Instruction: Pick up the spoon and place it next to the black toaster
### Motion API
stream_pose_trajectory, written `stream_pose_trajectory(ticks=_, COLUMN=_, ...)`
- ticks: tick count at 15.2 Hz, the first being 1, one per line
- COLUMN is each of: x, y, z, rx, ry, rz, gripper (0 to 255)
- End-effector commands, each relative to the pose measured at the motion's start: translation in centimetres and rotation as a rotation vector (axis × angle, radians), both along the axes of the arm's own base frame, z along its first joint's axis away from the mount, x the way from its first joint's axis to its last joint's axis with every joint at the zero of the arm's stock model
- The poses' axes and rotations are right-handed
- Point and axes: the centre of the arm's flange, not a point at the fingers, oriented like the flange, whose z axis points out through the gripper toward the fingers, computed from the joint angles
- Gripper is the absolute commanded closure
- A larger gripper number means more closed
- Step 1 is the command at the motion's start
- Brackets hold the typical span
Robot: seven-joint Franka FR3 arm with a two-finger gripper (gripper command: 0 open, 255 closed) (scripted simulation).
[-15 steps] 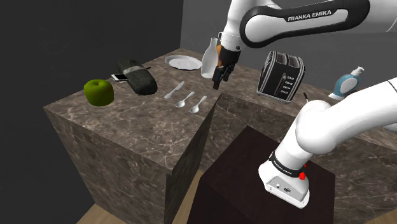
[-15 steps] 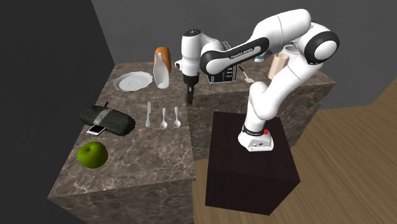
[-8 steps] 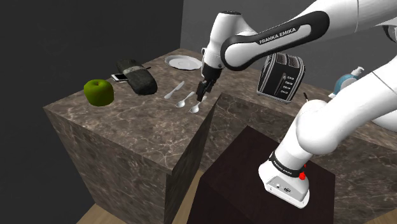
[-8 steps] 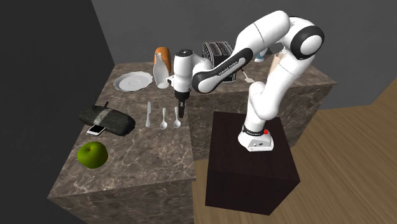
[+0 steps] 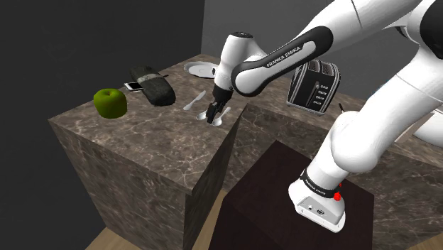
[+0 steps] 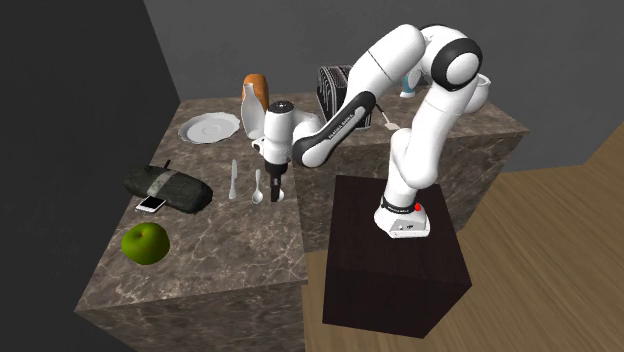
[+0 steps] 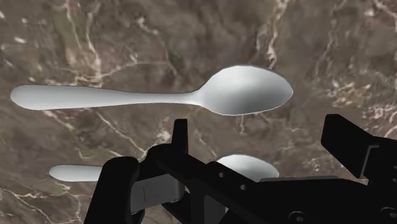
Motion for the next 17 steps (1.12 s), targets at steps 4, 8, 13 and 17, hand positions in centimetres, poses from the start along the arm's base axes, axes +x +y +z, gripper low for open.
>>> stream_pose_trajectory(ticks=4, x=0.5, y=0.0, z=-2.4, rx=0.0, ry=-0.001, rz=0.001, gripper=0)
stream_pose_trajectory(ticks=8, x=0.5, y=0.0, z=-2.4, rx=0.0, ry=-0.001, rz=0.001, gripper=0)
stream_pose_trajectory(ticks=13, x=0.5, y=0.0, z=-2.4, rx=0.0, ry=-0.001, rz=0.001, gripper=255)
stream_pose_trajectory(ticks=17, x=0.5, y=0.0, z=-2.4, rx=0.0, ry=-0.001, rz=0.001, gripper=255)
